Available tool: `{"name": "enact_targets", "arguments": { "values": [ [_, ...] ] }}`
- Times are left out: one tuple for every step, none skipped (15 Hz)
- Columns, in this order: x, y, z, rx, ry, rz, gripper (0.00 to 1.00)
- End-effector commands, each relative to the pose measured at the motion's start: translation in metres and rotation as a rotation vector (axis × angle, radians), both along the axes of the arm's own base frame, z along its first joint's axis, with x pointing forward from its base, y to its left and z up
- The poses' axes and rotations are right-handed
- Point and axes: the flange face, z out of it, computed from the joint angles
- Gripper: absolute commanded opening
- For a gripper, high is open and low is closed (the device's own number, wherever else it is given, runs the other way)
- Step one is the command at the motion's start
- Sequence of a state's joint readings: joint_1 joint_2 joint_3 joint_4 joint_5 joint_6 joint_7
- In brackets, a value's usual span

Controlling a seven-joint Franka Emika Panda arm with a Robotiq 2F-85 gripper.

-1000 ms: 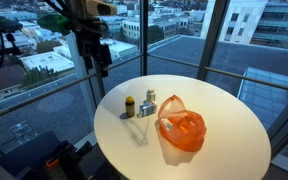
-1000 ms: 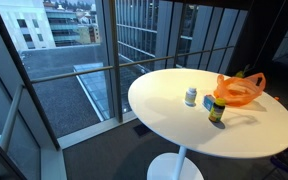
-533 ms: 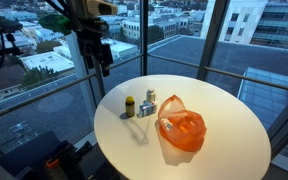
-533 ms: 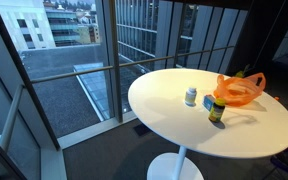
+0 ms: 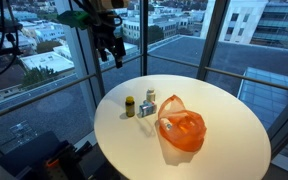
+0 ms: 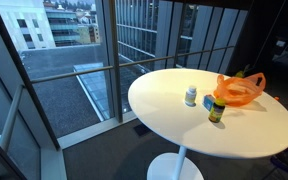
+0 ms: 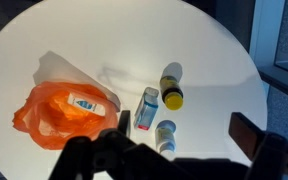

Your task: Move the white bottle from the plastic bag to the table

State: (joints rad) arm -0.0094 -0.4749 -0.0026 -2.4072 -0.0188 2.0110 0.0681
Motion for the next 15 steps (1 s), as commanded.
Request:
{"name": "enact_targets", "arguments": {
  "values": [
    [0.033,-0.006,0.004,0.012,-0.009,-0.052,1.00],
    [0.040,-0.009,0.004,0.013,-0.010,-0.059,1.00],
    [0.047,-0.012,0.003,0.013,-0.011,-0.069,1.00],
    [0.054,-0.016,0.001,0.014,-0.011,-0.078,1.00],
    [0.061,-0.021,0.000,0.011,-0.013,-0.085,1.00],
    [0.068,-0.026,-0.001,0.010,-0.017,-0.092,1.00],
    [0.075,-0.032,-0.003,0.008,-0.018,-0.100,1.00],
    [0.081,-0.038,-0.006,0.005,-0.019,-0.107,1.00],
    [0.087,-0.044,-0.009,0.004,-0.020,-0.115,1.00],
    [0.093,-0.051,-0.012,0.004,-0.022,-0.123,1.00],
    [0.099,-0.057,-0.016,0.001,-0.032,-0.132,1.00],
    [0.105,-0.062,-0.019,0.004,-0.036,-0.141,1.00],
    [0.110,-0.069,-0.023,0.003,-0.044,-0.154,1.00],
    [0.115,-0.076,-0.028,0.006,-0.047,-0.168,1.00],
    [0.120,-0.083,-0.034,0.008,-0.049,-0.184,1.00]
  ]
}}
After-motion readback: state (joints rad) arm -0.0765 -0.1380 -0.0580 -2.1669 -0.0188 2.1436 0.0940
